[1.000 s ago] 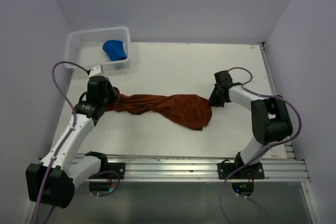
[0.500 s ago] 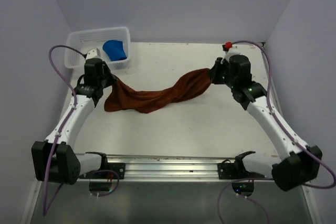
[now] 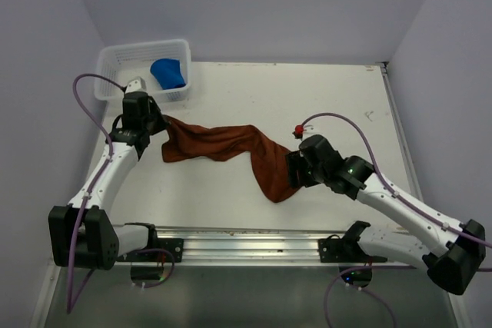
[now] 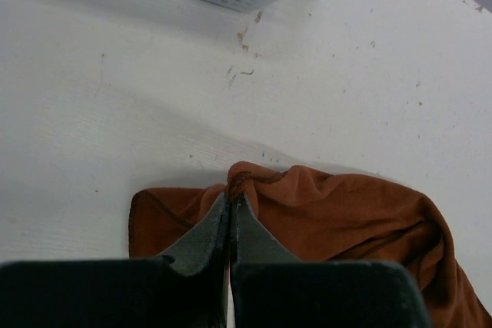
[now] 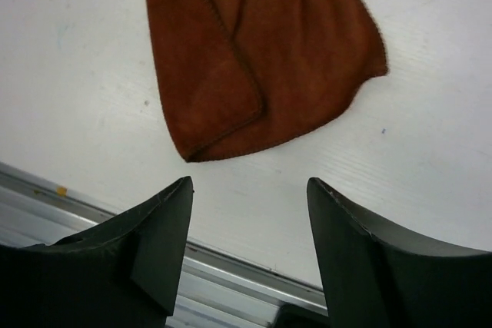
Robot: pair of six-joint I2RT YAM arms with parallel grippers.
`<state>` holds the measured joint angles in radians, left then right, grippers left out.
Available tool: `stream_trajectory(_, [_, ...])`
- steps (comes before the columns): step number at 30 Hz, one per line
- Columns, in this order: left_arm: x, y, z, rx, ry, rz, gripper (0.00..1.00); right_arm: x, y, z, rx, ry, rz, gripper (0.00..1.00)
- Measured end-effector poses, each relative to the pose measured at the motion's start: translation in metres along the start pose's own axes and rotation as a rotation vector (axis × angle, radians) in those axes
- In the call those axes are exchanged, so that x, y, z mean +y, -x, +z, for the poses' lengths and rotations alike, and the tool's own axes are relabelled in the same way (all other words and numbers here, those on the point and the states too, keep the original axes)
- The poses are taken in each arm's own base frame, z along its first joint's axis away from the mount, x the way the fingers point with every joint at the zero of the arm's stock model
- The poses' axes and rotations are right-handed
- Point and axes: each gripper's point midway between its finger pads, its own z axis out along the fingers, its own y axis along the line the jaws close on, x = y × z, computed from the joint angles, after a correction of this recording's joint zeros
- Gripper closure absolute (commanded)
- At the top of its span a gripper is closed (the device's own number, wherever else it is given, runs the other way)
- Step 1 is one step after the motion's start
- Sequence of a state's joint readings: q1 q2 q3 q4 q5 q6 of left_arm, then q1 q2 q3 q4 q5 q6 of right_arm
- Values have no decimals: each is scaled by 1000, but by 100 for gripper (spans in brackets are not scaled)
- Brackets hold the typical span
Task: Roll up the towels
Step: Flatten the towel
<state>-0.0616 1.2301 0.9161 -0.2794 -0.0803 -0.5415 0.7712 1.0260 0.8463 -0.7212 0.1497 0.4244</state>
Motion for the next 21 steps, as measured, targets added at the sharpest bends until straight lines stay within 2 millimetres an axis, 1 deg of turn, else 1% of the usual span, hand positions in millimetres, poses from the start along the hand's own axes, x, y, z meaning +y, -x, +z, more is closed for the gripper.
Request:
stream_trajectory(3, [2,-9,1,24,-4,0,100,-22,16,-14,-88,-93,118,37])
stream_trajectory(4, [2,-10,1,28,-8,-1,100,-29,23,-16,-110,-111,166,41])
stream_trajectory(6, [1,-11,1,33,-14,-2,100,-46,37,-15,-133,-160,284,48])
stream_trajectory(8, [0,-13,1,38,-21,-5,100,-64,42,-7,-133,-206,386,53])
stream_trajectory(10, [-2,-14,1,43,-29,-7,100,-79,36,9,-91,-258,460,55])
stream_trajectory(14, [-2,-15,1,46,-32,-7,100,-89,7,41,21,-286,541,56])
stream_trajectory(17, [-2,-15,1,46,-31,-7,100,-96,-13,58,76,-289,591,56])
stream_trajectory(19, [-2,-14,1,45,-31,-5,100,-102,-18,67,100,-300,612,56])
stream_trajectory(21, [-1,-14,1,45,-31,-2,100,-104,-17,77,110,-294,621,55])
